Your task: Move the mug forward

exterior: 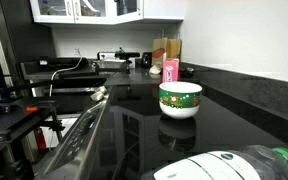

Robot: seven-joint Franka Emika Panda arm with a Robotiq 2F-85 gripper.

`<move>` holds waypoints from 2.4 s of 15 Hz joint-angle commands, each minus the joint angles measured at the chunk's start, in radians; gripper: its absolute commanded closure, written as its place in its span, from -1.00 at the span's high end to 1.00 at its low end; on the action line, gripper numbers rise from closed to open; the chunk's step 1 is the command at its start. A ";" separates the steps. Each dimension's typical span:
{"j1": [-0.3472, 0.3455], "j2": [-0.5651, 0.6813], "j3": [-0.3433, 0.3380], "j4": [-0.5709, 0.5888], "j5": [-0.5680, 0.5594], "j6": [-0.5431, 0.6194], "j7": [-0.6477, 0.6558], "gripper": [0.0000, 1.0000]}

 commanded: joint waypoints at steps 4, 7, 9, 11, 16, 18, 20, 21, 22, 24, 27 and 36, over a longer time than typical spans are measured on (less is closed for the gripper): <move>0.035 0.005 -0.030 0.002 -0.012 -0.003 0.010 1.00; 0.035 0.005 -0.030 0.002 -0.012 -0.003 0.010 1.00; 0.008 0.041 -0.036 0.023 0.008 -0.010 0.141 1.00; -0.009 0.075 -0.066 0.023 0.000 0.020 0.214 1.00; -0.033 0.212 -0.171 0.057 0.006 0.078 0.386 1.00; -0.027 0.283 -0.207 0.088 0.025 0.106 0.463 1.00; -0.018 0.354 -0.237 0.119 0.040 0.144 0.545 1.00; -0.013 0.384 -0.252 0.130 0.053 0.160 0.581 1.00; -0.010 0.408 -0.268 0.136 0.069 0.176 0.614 1.00; -0.003 0.447 -0.296 0.136 0.110 0.212 0.675 1.00; 0.009 0.490 -0.331 0.119 0.154 0.282 0.785 1.00; 0.022 0.604 -0.409 0.102 0.260 0.429 1.092 1.00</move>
